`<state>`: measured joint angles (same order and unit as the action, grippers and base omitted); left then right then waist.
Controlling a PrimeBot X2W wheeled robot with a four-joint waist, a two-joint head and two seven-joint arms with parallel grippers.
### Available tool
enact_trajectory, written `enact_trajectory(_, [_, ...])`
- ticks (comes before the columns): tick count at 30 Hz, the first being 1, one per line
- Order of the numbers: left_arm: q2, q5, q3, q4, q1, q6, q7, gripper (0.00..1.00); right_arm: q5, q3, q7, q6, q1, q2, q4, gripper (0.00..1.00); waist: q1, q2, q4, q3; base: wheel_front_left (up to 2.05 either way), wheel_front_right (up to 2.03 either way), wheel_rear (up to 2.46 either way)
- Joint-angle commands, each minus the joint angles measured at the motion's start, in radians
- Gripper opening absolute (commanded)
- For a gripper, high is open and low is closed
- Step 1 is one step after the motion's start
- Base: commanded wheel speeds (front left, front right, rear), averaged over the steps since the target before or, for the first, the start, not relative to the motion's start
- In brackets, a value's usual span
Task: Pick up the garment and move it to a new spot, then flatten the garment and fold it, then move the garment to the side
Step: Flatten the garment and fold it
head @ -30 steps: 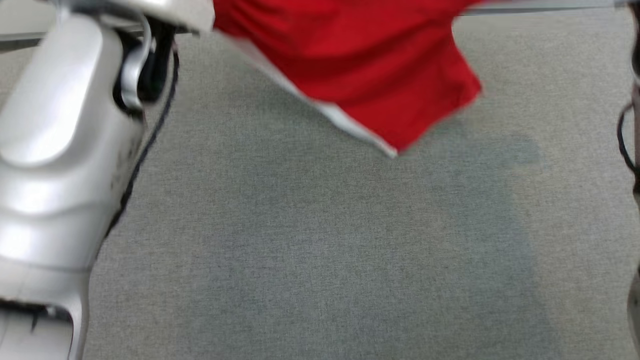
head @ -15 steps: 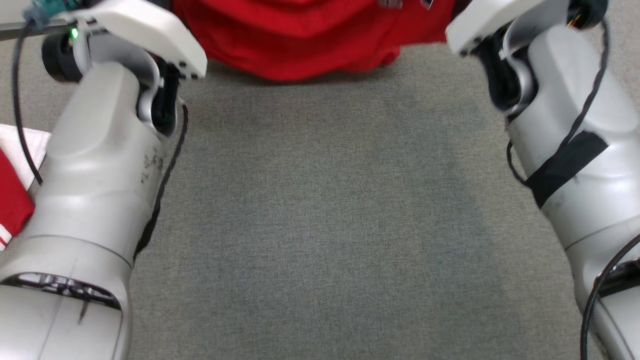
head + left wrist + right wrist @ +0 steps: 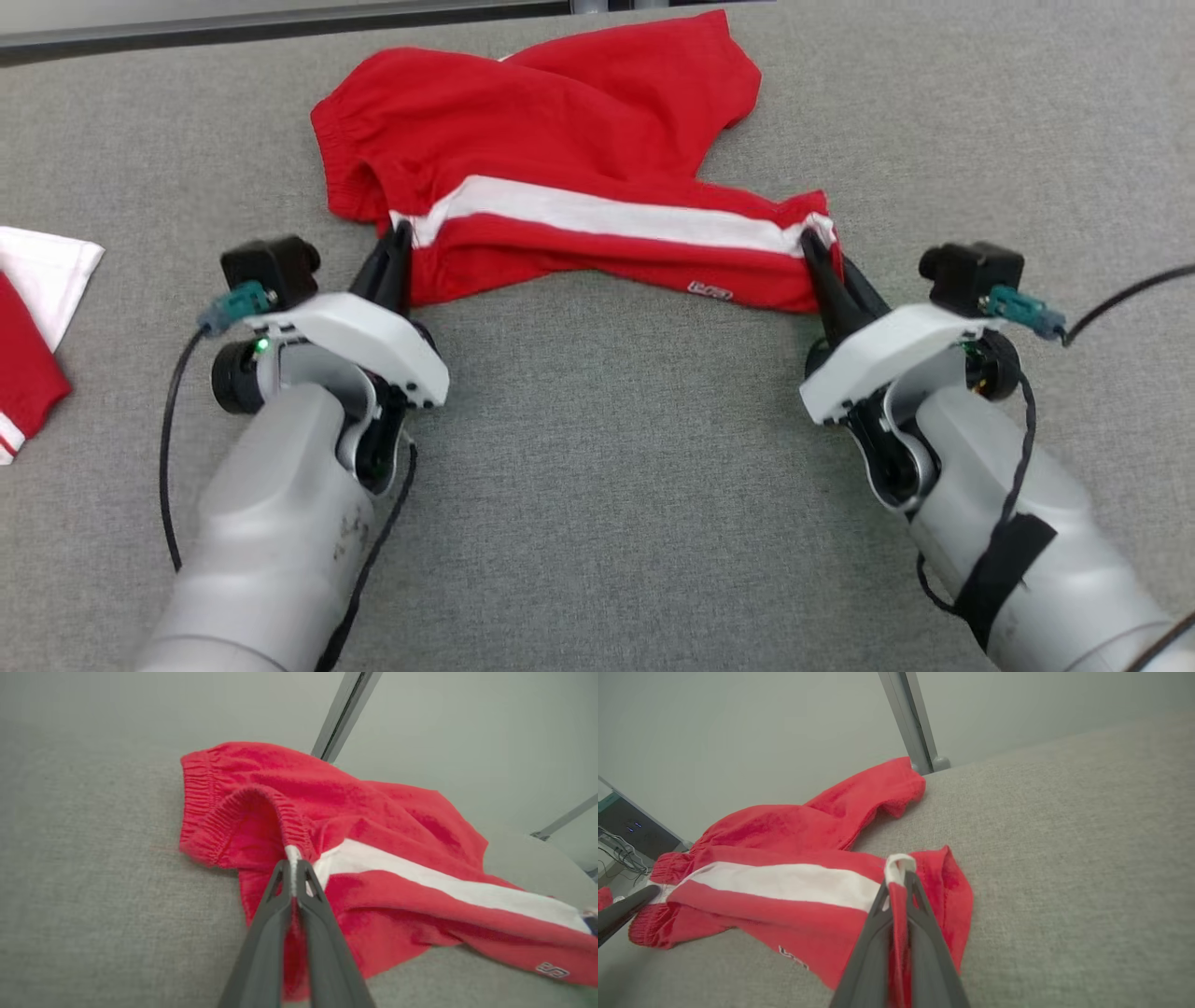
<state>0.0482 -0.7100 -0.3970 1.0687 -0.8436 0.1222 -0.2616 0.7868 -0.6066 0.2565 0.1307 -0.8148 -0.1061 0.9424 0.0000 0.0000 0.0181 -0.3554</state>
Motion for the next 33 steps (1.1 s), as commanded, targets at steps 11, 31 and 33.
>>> enact_trajectory(11, [0.047,0.183,0.074,-0.418,0.478,-0.036,-0.002,0.0,-0.102,0.14,0.009,0.0,0.411,-0.104,-0.371,0.0,0.0,0.0,0.008,0.123,0.0,0.0,0.0])
enact_trajectory(31, [0.216,0.16,0.075,-1.175,1.063,-0.225,0.27,0.0,-0.35,0.472,-0.31,0.0,1.06,-0.011,-0.929,0.0,0.0,0.0,-0.029,0.256,0.0,0.0,0.0])
enact_trajectory(33, [0.22,0.155,0.075,-1.197,1.08,-0.234,0.284,0.0,-0.363,0.489,-0.341,0.0,1.085,0.006,-0.974,0.0,0.0,0.0,-0.028,0.261,0.0,0.0,0.0])
